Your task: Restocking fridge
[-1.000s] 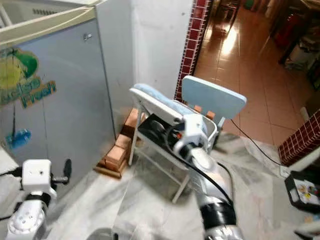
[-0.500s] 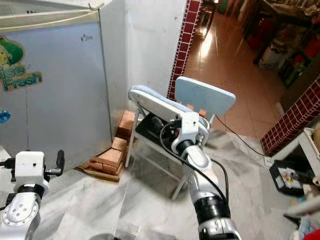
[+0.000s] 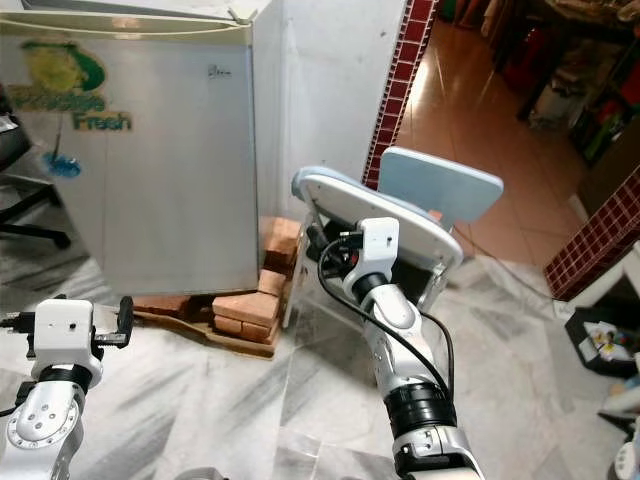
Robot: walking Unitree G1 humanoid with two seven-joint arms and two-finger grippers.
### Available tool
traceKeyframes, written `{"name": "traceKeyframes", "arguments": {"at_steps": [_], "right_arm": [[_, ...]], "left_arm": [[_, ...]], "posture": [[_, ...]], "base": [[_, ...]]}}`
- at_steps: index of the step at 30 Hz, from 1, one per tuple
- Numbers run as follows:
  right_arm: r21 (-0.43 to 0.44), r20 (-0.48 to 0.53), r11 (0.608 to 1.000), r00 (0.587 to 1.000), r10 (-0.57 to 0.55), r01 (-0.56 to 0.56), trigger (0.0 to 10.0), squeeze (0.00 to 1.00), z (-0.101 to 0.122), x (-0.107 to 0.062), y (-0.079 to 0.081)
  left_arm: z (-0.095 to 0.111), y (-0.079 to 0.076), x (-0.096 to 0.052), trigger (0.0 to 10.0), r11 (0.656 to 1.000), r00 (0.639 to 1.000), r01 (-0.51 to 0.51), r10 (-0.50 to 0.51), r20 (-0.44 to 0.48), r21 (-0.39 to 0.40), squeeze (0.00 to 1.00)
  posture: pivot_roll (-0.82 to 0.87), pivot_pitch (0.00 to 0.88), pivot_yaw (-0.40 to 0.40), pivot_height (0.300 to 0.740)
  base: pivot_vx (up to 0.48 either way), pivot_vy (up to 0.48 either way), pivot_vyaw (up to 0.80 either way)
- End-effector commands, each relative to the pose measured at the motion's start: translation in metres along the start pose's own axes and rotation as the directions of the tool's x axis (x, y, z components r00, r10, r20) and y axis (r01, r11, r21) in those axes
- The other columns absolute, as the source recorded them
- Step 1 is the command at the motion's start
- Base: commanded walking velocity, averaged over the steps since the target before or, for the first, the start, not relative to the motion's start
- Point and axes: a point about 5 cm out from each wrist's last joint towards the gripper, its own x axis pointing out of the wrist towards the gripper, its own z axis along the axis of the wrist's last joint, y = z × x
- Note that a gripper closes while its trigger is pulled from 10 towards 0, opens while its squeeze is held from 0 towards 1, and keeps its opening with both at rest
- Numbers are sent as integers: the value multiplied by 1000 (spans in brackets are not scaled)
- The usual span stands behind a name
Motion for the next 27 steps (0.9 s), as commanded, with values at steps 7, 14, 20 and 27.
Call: {"name": "traceKeyframes", "arguments": {"at_steps": [7, 14, 20, 27], "right_arm": [[-11, -1, 1000, 1000, -27, 27, 10000, 0, -2, -2, -5], [-20, 4, 999, 1000, -24, 25, 10000, 0, -2, 0, -3], [-21, -2, 999, 1000, -25, 25, 10000, 0, -4, -1, -3], [-13, -13, 1000, 1000, -29, 28, 10000, 0, -9, -4, -1]], "left_arm": [[5, -2, 5, 10000, 1000, 999, 24, -25, 34, 7, 0], [12, -2, 12, 10000, 999, 998, 34, -34, 57, -4, 0], [7, -4, 11, 10000, 999, 999, 43, -43, 27, -3, 0], [5, -5, 7, 10000, 999, 998, 50, -50, 26, 1, 0]], "posture": [[87, 0, -43, 740], [82, 0, -34, 740], [83, 0, -33, 740], [92, 0, -33, 740]], "base": [[0, 480, -302], [0, 480, -536], [0, 480, -550], [0, 480, -504]]}}
